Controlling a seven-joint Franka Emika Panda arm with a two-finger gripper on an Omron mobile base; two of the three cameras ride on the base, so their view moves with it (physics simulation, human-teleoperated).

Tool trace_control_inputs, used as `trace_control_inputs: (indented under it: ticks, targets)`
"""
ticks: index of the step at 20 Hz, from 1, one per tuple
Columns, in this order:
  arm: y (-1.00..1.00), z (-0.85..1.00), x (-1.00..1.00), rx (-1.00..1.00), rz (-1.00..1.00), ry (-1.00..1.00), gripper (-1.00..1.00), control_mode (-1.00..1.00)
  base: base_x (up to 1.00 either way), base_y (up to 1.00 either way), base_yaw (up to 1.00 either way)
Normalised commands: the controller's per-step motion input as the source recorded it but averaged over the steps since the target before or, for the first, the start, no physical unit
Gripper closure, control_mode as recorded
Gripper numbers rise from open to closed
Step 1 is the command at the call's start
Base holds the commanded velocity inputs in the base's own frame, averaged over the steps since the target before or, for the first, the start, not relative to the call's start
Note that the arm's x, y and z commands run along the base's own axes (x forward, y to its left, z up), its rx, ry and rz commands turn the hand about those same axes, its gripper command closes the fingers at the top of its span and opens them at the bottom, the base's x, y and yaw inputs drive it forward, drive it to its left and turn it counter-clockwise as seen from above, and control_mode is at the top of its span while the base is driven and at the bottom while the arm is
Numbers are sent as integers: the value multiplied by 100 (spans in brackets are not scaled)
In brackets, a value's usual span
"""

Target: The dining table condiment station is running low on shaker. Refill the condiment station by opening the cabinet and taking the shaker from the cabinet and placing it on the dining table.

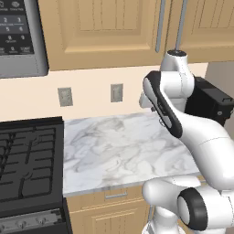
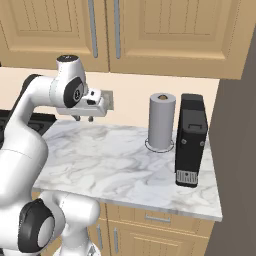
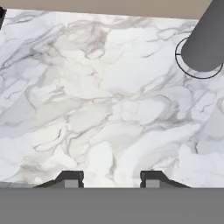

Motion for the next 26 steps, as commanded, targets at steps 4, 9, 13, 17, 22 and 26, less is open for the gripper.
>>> trace_control_inputs:
  ticks: [4, 9, 13, 17, 22, 26]
  targets:
    - [-1, 6, -14, 0, 0, -18, -100, -100, 0, 0, 0]
    - [-21, 28, -31, 0, 0, -46, -100, -100, 0, 0, 0]
    - [-24, 39, -15, 0, 0, -41, -100, -100, 0, 0, 0]
    - [-35, 44, -3, 0, 0, -33, -100, -100, 0, 0, 0]
    - [-28, 58, 0, 0, 0, -22, -100, -100, 0, 0, 0]
    - [-38, 76, 1, 0, 0, -11, -100, -100, 0, 0, 0]
